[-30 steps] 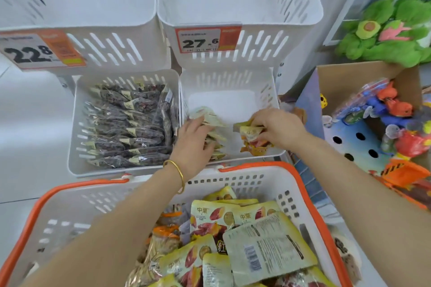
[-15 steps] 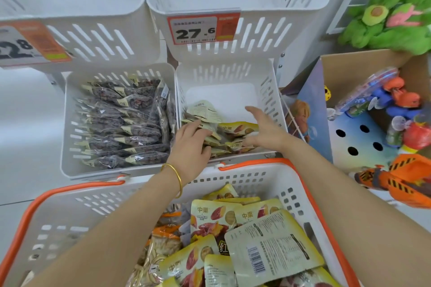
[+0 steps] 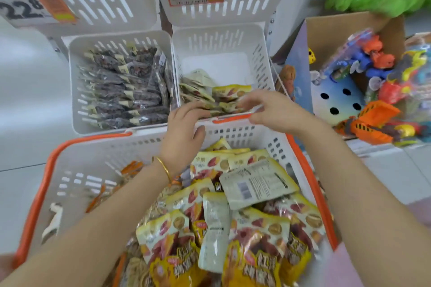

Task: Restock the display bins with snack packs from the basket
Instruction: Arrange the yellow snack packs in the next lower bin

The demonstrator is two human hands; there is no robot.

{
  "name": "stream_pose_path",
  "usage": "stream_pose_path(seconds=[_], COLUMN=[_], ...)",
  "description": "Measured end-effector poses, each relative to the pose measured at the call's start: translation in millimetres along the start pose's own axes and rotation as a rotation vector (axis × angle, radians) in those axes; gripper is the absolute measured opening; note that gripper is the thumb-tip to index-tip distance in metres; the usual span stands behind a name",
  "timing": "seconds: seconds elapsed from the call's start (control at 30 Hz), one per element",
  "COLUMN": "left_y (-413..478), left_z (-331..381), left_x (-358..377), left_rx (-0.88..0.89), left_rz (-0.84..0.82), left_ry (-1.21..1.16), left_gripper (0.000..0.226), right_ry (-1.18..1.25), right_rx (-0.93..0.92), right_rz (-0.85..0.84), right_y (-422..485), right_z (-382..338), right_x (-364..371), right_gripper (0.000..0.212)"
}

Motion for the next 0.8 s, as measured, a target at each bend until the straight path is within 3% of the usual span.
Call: stream_pose_path(seconds=[0.1, 0.2, 0.27, 0.4, 0.5, 0.6, 0.7, 0.8], left_y=[-36, -54, -61, -71, -83, -95, -103, -101], left_z=[3, 0, 2, 3, -4, -10, -14, -10], left_x=[-2, 0, -1, -8, -16, -17, -13, -9], left_rx=[0.071, 0.043, 0.034, -0.039, -0.188, -0.239, -0.244, -0.334], left_rz=[-0.036, -0.148, -0.193, -0.274, -0.333, -0.394, -0.449, -0.437], left_ry=[0.046, 0.106, 0.128, 0.125, 0.111, 0.131, 0.153, -0.004], left_gripper=[0.028, 0.031, 0.030, 0.029, 0.031, 0.030, 0.030, 0.033], right_ry=[-0.262, -0.461, -0.564, -0.530, -0.496, -0.425, -0.044, 0.305], right_rx=[-0.016, 0.082, 0.071, -0.043, -0.106, -0.198, -0.227, -0.125], right_rz=[-0.312, -0.510, -0.528, -0.232, -0.144, 0.130, 0.339, 0.340], right_y=[-50, -75, -84, -92, -94, -93, -95, -95], right_z=[-12, 5, 21, 34, 26, 8, -7, -11], right_x=[25, 54, 71, 76, 68, 56, 50, 52], right_gripper=[0.036, 0.075, 0.093, 0.069, 0.041, 0.026, 0.022, 0.024])
Point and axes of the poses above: each hand's wrist, its own y-axis towards the middle knuckle, its own x-axis out of the palm, z = x × y, the point moved 3 cm from there along y, towards the middle knuckle, and after that the axes turned 5 degrees about z, right-handed, at the moved point
